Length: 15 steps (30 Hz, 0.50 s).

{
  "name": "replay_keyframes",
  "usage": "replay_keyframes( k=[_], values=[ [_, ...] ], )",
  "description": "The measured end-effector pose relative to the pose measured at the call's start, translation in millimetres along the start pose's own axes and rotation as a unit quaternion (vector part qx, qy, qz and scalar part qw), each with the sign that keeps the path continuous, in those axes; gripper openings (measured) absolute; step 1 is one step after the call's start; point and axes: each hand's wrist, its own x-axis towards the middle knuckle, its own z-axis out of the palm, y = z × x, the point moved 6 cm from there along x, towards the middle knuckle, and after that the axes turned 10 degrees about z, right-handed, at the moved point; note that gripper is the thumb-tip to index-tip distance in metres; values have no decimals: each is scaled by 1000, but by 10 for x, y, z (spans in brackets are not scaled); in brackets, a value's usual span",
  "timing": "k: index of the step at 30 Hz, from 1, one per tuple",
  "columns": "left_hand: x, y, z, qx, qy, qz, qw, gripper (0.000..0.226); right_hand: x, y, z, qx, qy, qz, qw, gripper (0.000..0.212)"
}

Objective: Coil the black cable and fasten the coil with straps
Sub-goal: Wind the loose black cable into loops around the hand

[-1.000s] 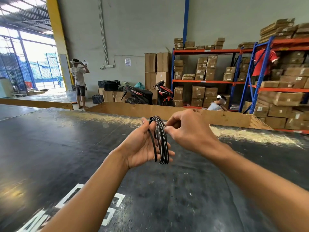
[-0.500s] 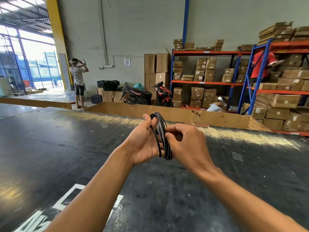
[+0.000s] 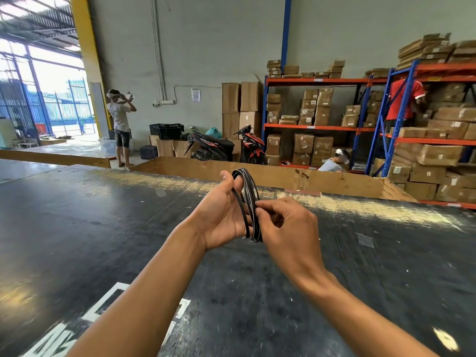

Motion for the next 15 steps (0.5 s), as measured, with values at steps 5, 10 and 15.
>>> replay_keyframes(
  k=[5,10,15],
  values=[
    [6,6,-15,12,16,14,1000,71,-4,-16,41,-5,-20,7,1000,19],
    [14,-4,-21,61,32,21,997,58,-12,-41,92,-37,-38,6,999,28],
    [34,-43,-17,104,44,10,994,65,56,-56,135,-74,-61,8,995,34]
  ],
)
